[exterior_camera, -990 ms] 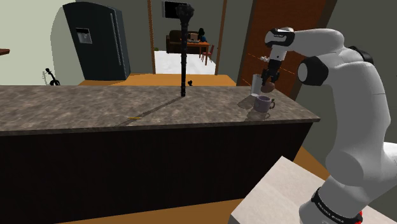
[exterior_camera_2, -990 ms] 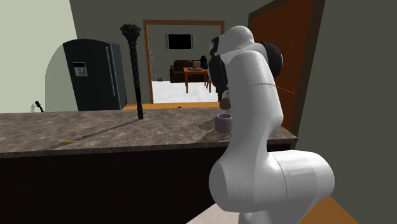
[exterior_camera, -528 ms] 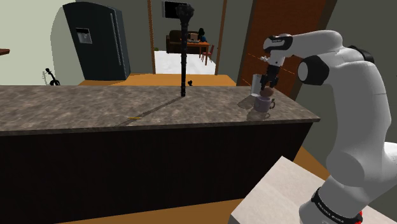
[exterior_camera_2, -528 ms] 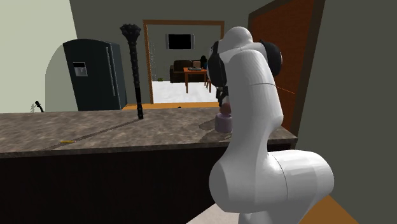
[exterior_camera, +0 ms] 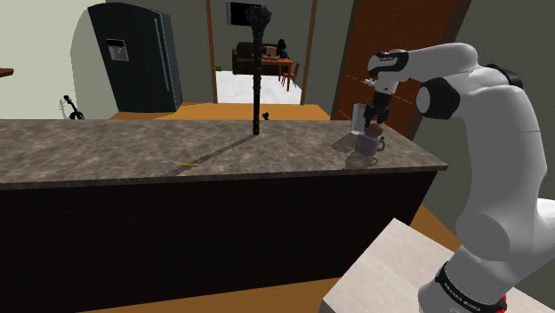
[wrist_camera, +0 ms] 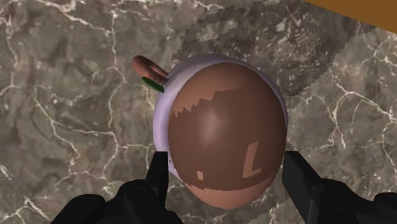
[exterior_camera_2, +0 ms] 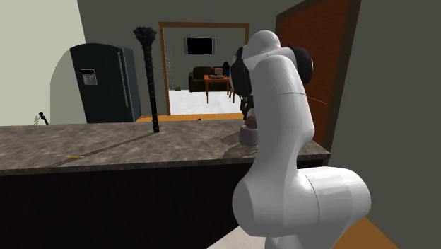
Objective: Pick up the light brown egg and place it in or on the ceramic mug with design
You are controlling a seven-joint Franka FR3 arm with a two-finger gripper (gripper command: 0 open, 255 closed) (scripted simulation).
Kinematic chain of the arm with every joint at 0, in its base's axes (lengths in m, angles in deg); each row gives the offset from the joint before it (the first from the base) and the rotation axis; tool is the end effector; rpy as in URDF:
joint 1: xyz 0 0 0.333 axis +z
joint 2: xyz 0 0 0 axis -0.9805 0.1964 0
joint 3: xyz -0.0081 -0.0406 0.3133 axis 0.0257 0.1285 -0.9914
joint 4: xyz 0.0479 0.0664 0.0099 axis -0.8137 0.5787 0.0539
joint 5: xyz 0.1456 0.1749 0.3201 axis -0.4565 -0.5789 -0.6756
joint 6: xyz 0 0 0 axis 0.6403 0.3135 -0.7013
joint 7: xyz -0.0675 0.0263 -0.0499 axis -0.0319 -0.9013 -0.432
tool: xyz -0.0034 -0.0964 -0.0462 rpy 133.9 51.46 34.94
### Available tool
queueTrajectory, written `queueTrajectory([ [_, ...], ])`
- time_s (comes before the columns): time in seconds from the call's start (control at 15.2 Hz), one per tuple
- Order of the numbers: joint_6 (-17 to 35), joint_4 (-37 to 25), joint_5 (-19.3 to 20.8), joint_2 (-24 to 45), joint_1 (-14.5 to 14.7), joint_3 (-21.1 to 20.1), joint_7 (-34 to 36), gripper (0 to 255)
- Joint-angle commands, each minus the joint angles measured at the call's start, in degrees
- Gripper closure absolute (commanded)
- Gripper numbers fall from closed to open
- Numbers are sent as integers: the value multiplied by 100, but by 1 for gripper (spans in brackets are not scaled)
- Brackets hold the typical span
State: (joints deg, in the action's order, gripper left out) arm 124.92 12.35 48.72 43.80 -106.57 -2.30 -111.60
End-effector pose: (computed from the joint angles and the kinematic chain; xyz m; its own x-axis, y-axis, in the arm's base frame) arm 0.5338 -0.4683 0.4312 0.9481 -0.3042 -0.0926 -0.3163 -0.9321 -0.1764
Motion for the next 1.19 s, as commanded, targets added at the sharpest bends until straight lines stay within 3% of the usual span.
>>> queueTrajectory([
  [0.0,7,1,-13,39,10,-19,3,0],
  [0.33,13,19,-10,28,13,-17,0,0],
  [0.59,-942,-1337,-82,396,-304,-56,122,0],
  [1.12,-943,-1338,-81,396,-305,-58,123,0],
])
